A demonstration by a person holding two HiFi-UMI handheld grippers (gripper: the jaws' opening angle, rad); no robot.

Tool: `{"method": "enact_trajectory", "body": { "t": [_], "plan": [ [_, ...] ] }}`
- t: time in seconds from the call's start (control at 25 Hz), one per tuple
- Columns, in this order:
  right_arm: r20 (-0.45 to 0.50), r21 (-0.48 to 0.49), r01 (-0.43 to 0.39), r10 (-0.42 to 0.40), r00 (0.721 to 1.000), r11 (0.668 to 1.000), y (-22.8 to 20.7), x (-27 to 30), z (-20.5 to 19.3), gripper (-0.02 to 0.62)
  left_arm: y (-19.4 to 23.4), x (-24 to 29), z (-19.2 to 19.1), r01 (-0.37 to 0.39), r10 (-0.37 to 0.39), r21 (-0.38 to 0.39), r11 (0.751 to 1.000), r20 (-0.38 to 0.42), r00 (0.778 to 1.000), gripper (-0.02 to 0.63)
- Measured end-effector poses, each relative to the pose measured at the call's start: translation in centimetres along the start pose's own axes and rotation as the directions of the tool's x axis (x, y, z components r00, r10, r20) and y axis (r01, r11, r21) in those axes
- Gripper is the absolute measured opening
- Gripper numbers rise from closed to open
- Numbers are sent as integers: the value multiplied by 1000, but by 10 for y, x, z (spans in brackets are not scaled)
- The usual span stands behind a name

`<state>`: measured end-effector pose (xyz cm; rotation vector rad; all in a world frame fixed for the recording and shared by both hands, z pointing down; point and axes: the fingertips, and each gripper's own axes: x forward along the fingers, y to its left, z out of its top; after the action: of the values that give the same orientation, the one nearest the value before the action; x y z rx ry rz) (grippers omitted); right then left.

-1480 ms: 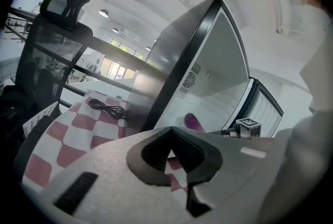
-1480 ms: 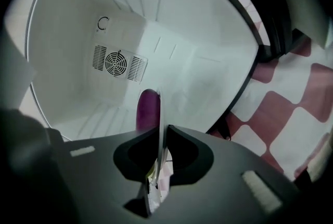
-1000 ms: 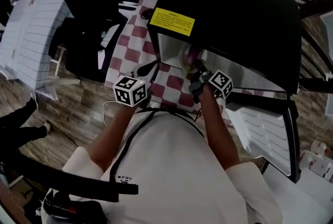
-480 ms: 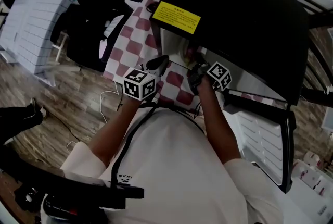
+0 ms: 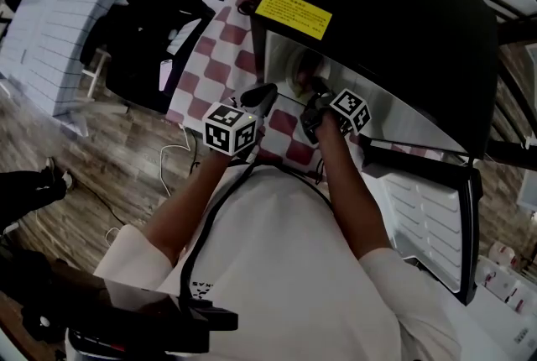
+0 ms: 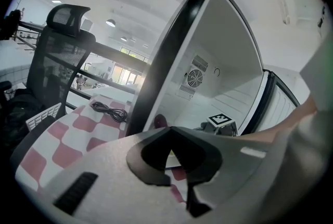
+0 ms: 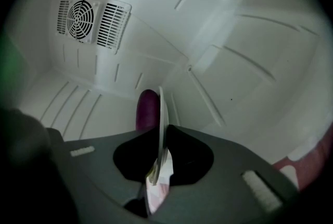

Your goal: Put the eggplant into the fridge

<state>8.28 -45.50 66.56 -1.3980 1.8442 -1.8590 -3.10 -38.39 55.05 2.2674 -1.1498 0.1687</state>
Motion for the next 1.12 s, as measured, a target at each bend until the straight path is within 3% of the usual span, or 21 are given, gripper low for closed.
{"method": "enact_trajectory", "body": {
  "t": [0.6,0.88,1.12],
  "plan": [
    [29,-24,83,-82,996,996,0,11,1,38,0,-5,-1,48,-47,34,998,-33,998,2],
    [43,-79,119,-116,992,990,1,11,3,45,-2,-10,-2,70,-68,51,996,-46,997,2],
    [19,-171,94,-92,996,981,15,14,1,246,-3,-11,-3,88,-85,58,994,-54,995,2]
  ]
}}
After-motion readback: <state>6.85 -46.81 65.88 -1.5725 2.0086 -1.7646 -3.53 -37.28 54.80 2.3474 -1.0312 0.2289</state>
